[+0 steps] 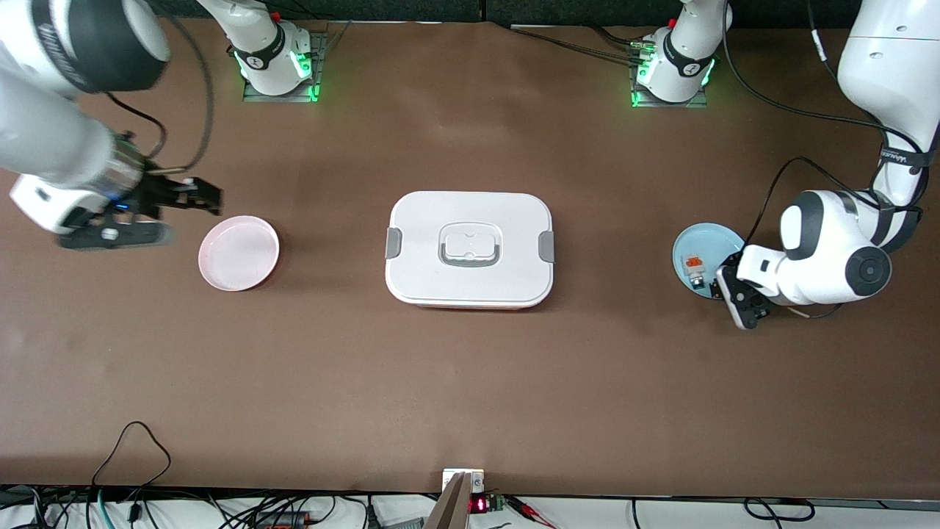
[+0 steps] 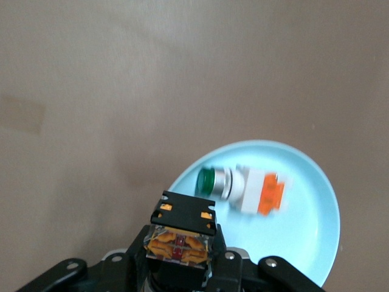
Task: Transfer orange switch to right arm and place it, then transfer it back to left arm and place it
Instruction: 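Carry the switch to the blue plate while the right gripper withdraws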
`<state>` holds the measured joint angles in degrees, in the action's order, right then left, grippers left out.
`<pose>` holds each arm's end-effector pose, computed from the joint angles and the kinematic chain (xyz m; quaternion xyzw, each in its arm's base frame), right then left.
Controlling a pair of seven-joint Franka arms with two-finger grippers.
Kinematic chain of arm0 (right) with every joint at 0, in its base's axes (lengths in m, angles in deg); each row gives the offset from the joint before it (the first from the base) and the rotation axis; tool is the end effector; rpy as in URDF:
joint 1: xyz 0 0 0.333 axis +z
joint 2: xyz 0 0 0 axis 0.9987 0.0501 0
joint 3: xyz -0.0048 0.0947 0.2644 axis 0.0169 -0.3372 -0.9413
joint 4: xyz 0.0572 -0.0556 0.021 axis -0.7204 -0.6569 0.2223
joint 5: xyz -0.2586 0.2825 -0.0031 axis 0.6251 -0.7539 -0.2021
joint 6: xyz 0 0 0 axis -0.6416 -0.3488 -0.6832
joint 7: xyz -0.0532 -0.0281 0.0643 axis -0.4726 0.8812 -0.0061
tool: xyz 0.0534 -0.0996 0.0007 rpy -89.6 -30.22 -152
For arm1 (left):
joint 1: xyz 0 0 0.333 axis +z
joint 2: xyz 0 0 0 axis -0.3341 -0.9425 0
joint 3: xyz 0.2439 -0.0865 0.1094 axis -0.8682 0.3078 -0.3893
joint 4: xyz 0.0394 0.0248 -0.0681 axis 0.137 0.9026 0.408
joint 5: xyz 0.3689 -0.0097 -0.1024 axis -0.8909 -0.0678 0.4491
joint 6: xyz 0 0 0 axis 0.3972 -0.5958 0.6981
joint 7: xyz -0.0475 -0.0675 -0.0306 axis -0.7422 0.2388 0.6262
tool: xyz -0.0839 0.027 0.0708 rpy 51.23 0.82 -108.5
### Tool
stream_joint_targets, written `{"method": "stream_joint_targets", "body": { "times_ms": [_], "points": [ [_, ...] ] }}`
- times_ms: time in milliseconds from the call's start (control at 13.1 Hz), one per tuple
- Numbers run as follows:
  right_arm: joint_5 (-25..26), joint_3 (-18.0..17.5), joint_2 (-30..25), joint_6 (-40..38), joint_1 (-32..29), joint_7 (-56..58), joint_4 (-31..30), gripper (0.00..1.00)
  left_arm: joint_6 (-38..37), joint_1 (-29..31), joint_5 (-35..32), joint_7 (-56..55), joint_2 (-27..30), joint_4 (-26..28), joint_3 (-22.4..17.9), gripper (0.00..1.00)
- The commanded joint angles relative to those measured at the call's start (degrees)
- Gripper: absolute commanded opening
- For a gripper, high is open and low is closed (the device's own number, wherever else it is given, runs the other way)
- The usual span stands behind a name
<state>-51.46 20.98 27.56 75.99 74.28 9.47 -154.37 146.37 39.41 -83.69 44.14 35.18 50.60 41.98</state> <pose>0.5732 0.0529 0.5034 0.9981 0.0062 -0.0504 0.0343 0.5942 0.0508 0.1907 0.8277 -0.5505 -0.0577 0.0921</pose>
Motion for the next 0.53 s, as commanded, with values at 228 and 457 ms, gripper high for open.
{"method": "stream_joint_targets", "body": {
  "times_ms": [228, 457],
  "points": [
    [1.57, 8.70, -0.89, -0.95, -0.77, 0.36, -0.24, 1.00, 1.71, 1.29, -4.09, 1.74, 1.76, 3.67, -0.30, 0.10],
    [1.57, 13.95, -0.97, -2.26, 3.76, 0.46, 2.21, 1.00, 1.72, 1.29, -4.18, 0.78, 1.85, 4.55, -0.39, 0.10]
  ]
}}
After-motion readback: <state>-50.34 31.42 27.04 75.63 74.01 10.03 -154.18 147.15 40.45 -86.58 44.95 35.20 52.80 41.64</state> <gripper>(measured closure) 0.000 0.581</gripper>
